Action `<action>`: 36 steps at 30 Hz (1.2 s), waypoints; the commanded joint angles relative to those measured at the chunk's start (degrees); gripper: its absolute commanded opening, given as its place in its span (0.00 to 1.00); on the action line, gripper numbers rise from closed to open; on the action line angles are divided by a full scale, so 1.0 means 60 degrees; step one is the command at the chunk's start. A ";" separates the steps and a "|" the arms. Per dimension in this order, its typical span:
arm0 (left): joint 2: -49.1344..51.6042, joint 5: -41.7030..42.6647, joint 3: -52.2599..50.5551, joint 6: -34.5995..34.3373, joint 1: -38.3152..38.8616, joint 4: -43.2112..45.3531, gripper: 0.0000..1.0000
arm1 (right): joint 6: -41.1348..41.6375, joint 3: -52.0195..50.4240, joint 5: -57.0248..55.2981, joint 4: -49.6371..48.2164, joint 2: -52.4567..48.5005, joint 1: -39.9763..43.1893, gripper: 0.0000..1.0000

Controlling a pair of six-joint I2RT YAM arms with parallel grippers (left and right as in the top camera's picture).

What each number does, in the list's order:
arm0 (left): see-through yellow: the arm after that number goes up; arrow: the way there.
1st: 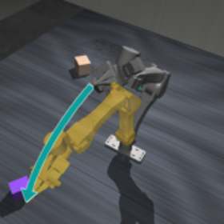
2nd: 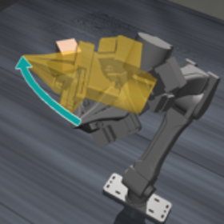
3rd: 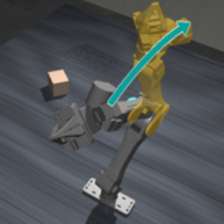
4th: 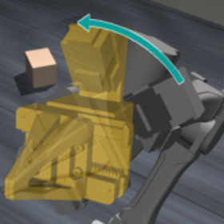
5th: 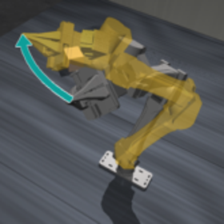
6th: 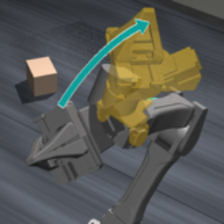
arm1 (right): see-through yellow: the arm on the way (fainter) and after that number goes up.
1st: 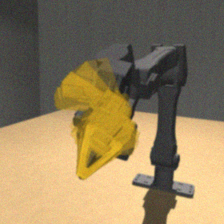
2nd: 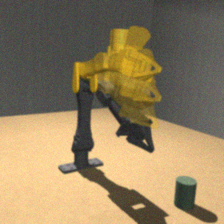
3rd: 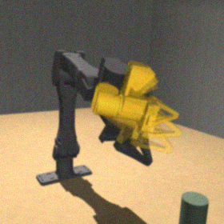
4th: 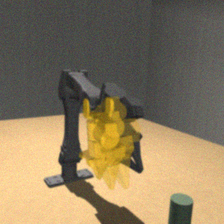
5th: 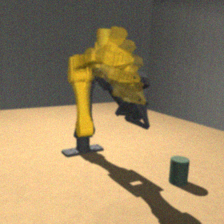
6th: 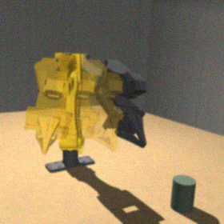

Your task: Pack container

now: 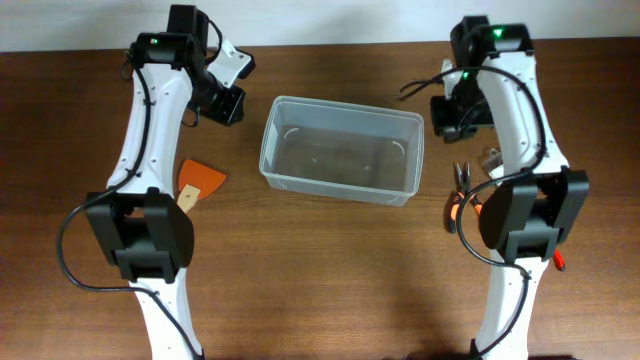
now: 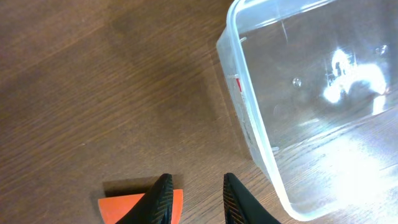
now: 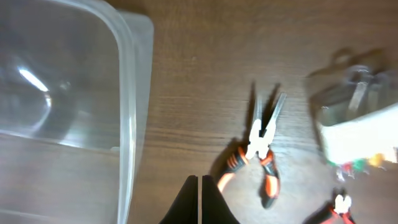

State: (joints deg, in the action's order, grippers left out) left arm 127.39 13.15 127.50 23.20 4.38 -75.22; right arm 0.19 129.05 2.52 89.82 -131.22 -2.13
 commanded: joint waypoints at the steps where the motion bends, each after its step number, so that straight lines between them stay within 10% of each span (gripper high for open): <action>1: 0.0200 0.0175 -0.0055 0.0189 0.0004 -0.0025 0.28 | -0.0503 -0.0790 0.0790 -0.0393 0.0040 -0.0033 0.04; 36: 0.0270 0.0175 -0.0055 0.0186 0.0022 -0.0324 0.29 | -0.2255 -0.1974 0.3508 -0.3807 0.0040 -0.0270 0.05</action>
State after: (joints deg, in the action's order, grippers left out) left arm 128.07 13.15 127.44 23.20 4.38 -76.84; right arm -11.42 117.51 20.29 67.61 -131.22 -2.57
